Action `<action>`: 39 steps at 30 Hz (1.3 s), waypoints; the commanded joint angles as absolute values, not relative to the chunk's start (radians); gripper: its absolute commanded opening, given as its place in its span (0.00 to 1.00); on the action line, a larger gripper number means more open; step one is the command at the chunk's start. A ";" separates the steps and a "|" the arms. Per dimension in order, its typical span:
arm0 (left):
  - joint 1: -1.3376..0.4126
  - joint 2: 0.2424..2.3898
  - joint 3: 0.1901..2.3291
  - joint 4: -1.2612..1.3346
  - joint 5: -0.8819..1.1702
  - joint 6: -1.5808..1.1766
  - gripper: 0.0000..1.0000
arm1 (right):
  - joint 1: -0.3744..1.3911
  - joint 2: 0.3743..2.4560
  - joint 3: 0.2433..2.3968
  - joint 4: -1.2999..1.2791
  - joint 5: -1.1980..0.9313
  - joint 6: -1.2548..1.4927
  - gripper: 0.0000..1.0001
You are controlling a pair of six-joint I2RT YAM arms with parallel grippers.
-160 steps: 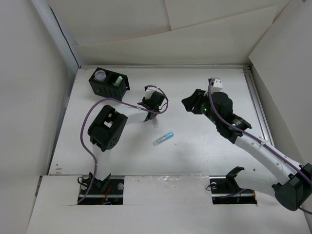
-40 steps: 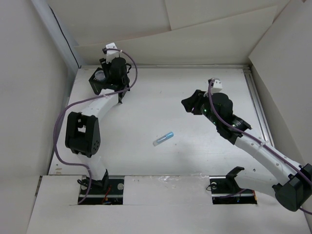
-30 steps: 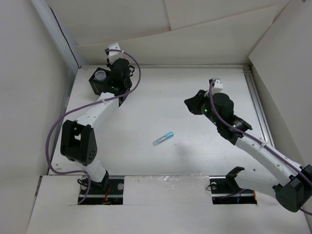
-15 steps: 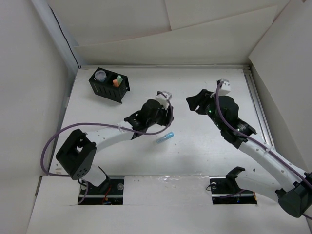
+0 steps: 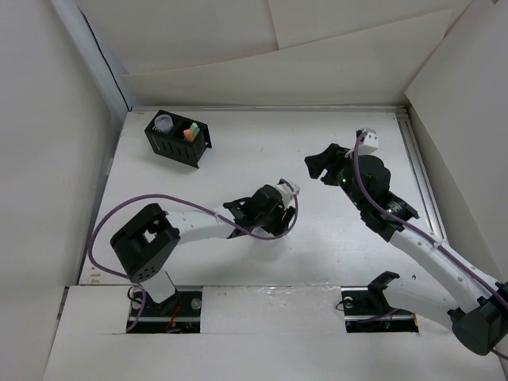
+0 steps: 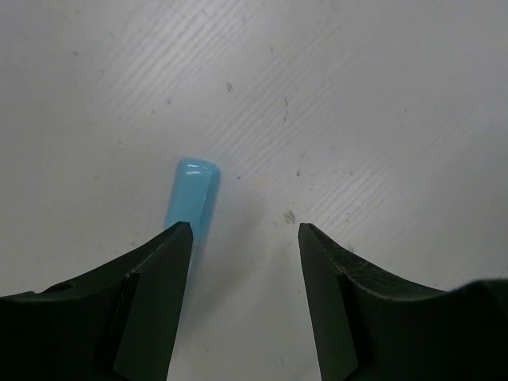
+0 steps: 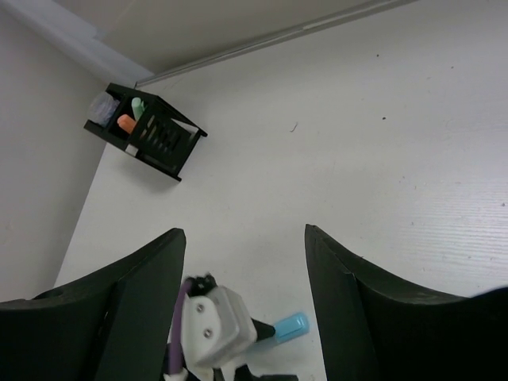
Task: Sort the stationery into containers
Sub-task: Pick up the pen from the center of the board.
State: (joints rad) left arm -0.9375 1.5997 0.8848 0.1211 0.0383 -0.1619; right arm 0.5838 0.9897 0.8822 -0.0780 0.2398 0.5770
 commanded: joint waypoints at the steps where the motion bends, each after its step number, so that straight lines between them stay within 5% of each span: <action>1: -0.988 1.649 0.893 0.068 -0.017 -0.137 0.53 | 0.558 0.953 0.877 -0.044 0.247 0.594 0.68; 14: -0.988 1.640 0.925 0.129 -0.065 -0.127 0.44 | 0.558 0.953 0.877 -0.044 0.216 0.594 0.68; 39: -0.928 1.776 0.967 0.167 -0.201 -0.118 0.46 | 0.549 0.933 0.868 -0.044 0.207 0.584 0.68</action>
State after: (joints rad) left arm -0.9234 1.7588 0.9710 0.1444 -0.1936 -0.1268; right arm 0.5560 0.9489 0.8684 -0.0784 0.2138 0.5838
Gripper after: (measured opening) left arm 0.458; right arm 0.677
